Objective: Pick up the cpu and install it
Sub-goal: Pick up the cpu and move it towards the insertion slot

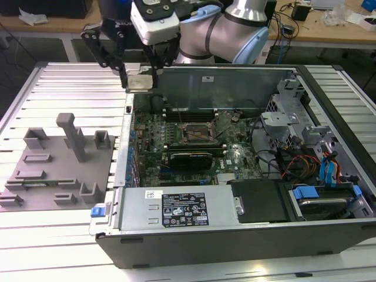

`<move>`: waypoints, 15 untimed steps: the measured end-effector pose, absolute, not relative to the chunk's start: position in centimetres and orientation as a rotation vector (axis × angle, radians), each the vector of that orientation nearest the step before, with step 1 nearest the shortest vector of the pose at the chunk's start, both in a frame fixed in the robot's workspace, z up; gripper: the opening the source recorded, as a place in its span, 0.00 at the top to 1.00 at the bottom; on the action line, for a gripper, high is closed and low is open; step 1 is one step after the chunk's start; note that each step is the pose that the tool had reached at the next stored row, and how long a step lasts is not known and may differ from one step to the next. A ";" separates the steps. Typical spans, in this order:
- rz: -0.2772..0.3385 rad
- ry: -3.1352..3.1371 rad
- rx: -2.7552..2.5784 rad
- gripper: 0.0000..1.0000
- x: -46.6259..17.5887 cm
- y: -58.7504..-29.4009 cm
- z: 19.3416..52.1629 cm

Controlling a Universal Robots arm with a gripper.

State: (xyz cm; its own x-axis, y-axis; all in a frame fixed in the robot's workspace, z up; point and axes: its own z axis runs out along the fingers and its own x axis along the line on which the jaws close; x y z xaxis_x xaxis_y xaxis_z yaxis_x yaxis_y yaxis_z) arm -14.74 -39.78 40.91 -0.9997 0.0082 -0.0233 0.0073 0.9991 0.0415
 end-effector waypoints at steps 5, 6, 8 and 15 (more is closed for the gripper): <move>0.064 3.117 0.012 0.45 -12.4 -39.8 40.9; 0.065 3.117 0.012 0.45 -12.1 -39.8 40.9; 0.064 3.118 0.012 0.45 -11.1 -39.8 40.9; 0.065 3.117 0.012 0.45 -9.2 -39.8 40.9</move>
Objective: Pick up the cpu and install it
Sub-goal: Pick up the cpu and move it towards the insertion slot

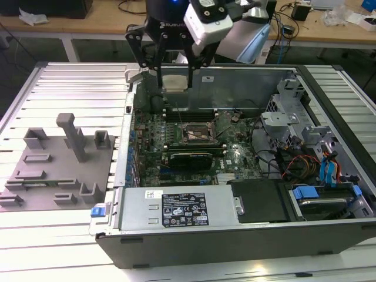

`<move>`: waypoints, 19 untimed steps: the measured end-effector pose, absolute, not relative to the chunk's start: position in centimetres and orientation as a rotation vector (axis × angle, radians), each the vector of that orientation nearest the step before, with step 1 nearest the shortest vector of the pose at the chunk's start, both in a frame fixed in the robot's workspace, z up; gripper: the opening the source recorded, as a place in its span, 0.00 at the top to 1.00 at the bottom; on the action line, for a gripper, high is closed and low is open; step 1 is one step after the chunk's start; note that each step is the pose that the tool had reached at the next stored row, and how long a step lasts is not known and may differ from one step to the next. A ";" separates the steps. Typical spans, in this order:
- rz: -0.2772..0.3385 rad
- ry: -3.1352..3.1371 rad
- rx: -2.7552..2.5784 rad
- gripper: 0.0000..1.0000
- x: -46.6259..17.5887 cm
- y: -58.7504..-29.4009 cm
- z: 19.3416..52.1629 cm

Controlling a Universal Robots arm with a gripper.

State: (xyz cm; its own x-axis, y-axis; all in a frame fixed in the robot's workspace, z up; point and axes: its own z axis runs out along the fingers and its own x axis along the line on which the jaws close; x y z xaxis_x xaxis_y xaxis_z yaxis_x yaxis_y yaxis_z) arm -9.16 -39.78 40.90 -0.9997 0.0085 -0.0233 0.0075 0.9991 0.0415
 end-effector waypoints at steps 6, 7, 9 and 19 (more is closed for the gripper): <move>0.065 3.118 0.012 0.45 -6.7 -39.7 40.7; 0.064 3.118 0.012 0.45 -6.5 -39.7 40.6; 0.065 3.118 0.012 0.45 -6.3 -39.5 40.2; 0.065 3.119 0.012 0.45 -5.4 -39.0 37.8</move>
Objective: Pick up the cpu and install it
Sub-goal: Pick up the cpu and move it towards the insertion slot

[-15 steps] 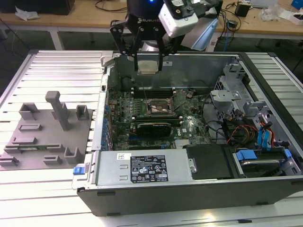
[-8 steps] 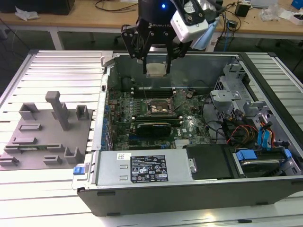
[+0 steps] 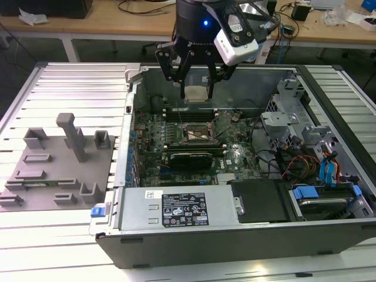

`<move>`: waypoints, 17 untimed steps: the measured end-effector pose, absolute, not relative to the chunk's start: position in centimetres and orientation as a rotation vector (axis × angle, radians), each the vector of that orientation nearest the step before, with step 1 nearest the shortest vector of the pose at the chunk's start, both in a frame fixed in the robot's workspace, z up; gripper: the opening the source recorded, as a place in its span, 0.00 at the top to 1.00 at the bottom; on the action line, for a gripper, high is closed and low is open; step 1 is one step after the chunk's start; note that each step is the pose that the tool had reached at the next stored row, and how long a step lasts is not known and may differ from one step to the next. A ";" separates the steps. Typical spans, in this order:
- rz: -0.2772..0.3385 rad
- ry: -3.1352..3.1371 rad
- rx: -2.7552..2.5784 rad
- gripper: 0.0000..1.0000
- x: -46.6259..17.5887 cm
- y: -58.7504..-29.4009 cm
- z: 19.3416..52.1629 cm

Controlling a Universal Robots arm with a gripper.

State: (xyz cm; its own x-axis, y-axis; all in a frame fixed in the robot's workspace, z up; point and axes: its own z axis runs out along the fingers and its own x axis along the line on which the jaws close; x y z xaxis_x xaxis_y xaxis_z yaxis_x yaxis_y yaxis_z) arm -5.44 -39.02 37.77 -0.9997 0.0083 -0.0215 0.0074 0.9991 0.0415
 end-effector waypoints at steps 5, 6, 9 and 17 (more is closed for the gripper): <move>0.065 3.121 0.012 0.45 -4.7 -38.7 36.3; 0.065 3.122 0.012 0.45 -4.6 -38.6 36.1; 0.065 3.122 0.013 0.45 -4.3 -38.2 35.3; 0.064 3.123 0.013 0.45 -4.1 -37.4 33.9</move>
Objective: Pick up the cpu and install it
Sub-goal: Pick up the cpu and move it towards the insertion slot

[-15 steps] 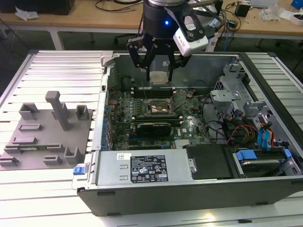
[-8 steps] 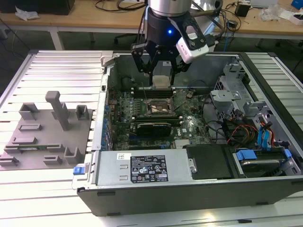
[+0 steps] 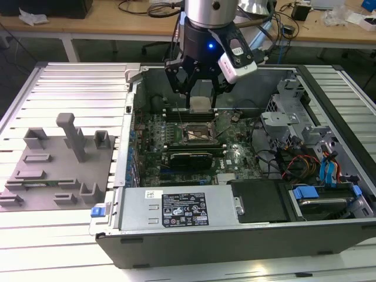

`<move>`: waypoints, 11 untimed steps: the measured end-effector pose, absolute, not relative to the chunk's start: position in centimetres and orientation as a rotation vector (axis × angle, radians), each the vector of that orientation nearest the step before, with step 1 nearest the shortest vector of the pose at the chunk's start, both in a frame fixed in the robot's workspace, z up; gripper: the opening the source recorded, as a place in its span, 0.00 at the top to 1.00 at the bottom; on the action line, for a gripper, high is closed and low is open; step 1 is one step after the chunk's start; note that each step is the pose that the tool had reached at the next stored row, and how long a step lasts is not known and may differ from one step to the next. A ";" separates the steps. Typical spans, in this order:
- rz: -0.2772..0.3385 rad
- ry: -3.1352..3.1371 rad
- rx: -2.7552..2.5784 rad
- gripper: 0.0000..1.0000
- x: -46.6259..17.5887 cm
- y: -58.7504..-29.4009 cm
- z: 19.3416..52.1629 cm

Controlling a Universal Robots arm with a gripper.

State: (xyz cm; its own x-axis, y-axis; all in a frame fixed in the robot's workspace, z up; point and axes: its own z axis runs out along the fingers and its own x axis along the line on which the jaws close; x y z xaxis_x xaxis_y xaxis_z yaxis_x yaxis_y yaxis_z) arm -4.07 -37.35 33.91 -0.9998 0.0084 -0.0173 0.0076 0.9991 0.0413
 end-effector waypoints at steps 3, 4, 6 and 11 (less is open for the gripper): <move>0.065 3.123 0.013 0.45 -4.1 -36.9 33.4; 0.064 3.124 0.013 0.45 -4.1 -36.7 33.2; 0.065 3.124 0.013 0.45 -4.1 -36.5 32.9; 0.064 3.125 0.012 0.45 -4.0 -35.9 32.2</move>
